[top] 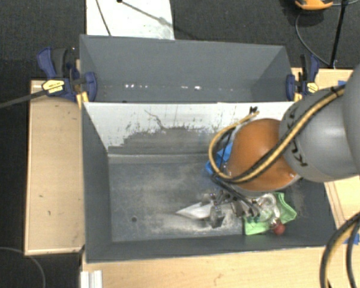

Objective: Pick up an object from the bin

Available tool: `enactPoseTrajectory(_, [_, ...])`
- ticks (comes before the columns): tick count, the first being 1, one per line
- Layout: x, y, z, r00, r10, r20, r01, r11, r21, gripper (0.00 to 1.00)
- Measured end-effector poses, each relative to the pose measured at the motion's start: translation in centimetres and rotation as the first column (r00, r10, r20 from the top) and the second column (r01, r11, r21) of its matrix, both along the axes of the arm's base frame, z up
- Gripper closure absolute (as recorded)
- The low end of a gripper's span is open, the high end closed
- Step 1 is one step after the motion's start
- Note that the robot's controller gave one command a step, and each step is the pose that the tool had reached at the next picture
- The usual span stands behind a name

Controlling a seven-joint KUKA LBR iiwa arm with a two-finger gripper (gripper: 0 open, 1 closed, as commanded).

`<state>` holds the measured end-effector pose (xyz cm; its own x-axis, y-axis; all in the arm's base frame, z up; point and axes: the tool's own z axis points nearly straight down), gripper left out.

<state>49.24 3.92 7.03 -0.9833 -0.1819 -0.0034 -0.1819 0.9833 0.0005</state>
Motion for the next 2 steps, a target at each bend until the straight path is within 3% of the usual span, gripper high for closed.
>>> enactPoseTrajectory(2, [-0.12,-0.01,0.3,1.0,-0.001,-0.004,0.001,1.0,0.0,1.0])
